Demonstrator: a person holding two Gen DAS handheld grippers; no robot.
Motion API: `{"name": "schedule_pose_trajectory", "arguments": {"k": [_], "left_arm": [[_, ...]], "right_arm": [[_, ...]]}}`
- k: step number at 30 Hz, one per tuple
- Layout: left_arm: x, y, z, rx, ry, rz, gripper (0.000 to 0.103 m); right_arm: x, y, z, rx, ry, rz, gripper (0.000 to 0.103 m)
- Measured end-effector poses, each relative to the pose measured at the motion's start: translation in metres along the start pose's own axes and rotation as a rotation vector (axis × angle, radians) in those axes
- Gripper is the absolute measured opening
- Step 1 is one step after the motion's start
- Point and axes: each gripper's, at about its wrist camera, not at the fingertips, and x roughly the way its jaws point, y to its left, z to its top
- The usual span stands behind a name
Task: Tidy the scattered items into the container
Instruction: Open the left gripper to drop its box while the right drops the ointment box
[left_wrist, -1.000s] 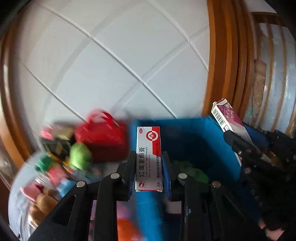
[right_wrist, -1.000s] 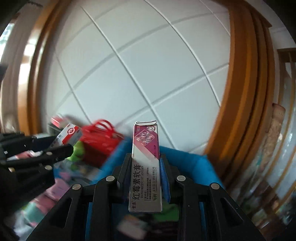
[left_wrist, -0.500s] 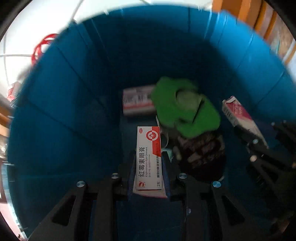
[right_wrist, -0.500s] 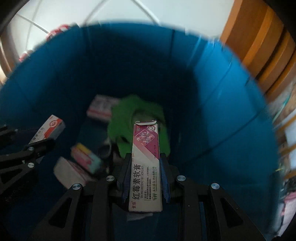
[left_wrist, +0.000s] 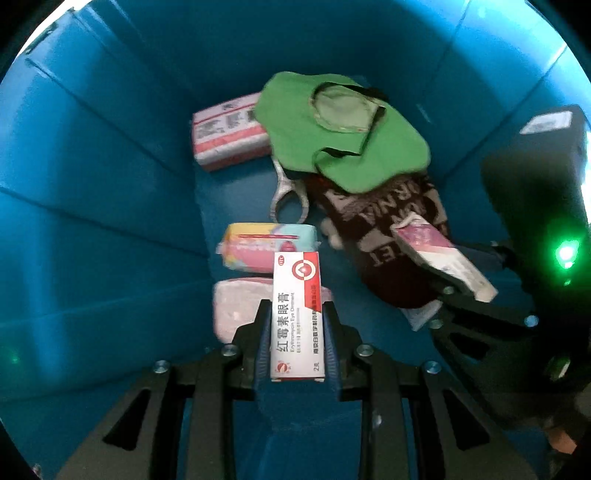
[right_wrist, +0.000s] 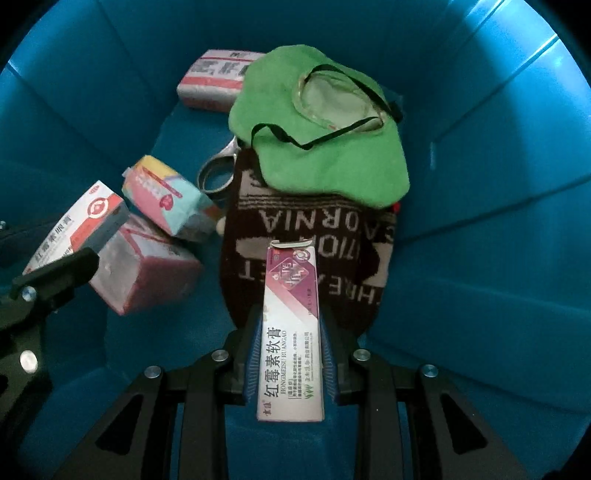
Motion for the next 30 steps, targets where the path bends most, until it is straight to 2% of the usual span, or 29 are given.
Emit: {"name": "schedule_pose_trajectory", "arguments": {"k": [6, 7, 8, 9, 11, 14, 19, 23, 26, 29, 30], "left_arm": [[0.001, -0.006, 0.002, 0.016, 0.008, 0.023, 0.028], [0.0, -0.005, 0.003, 0.014, 0.008, 0.029, 0.033], [0.001, -0.005, 0.003, 0.013, 0.008, 0.039, 0.049], [0.0, -0.005, 0.004, 0.011, 0.001, 0.051, 0.059], [-0.002, -0.005, 0.005, 0.007, -0.015, 0.071, 0.059], [0.0, -0.004, 0.007, -0.007, -0.003, 0.056, 0.059], [0.001, 0.001, 0.008, -0.036, 0.002, 0.079, 0.059], [0.0, 0.007, 0.009, -0.066, -0.006, 0.094, 0.059], [-0.002, 0.01, 0.01, -0.084, -0.012, 0.103, 0.059], [-0.004, 0.012, 0.011, -0.098, -0.012, 0.106, 0.059], [-0.006, 0.012, 0.012, -0.101, -0.015, 0.106, 0.06]], "right_arm": [[-0.002, -0.008, -0.004, 0.037, 0.006, -0.023, 0.03], [-0.001, -0.01, -0.002, 0.044, 0.006, -0.025, 0.03], [-0.001, -0.012, -0.001, 0.048, 0.007, -0.031, 0.032], [-0.002, -0.013, -0.002, 0.052, 0.007, -0.033, 0.036], [-0.003, -0.015, -0.002, 0.062, 0.007, -0.033, 0.037], [-0.006, -0.015, -0.004, 0.065, 0.006, -0.038, 0.038], [-0.008, -0.017, -0.008, 0.065, 0.016, -0.048, 0.045], [-0.008, -0.019, -0.005, 0.065, 0.007, -0.052, 0.061], [-0.009, -0.022, -0.002, 0.074, -0.004, -0.055, 0.067], [0.002, -0.019, 0.01, 0.073, 0.003, -0.071, 0.079], [0.002, -0.018, 0.011, 0.067, 0.006, -0.081, 0.08]]}}
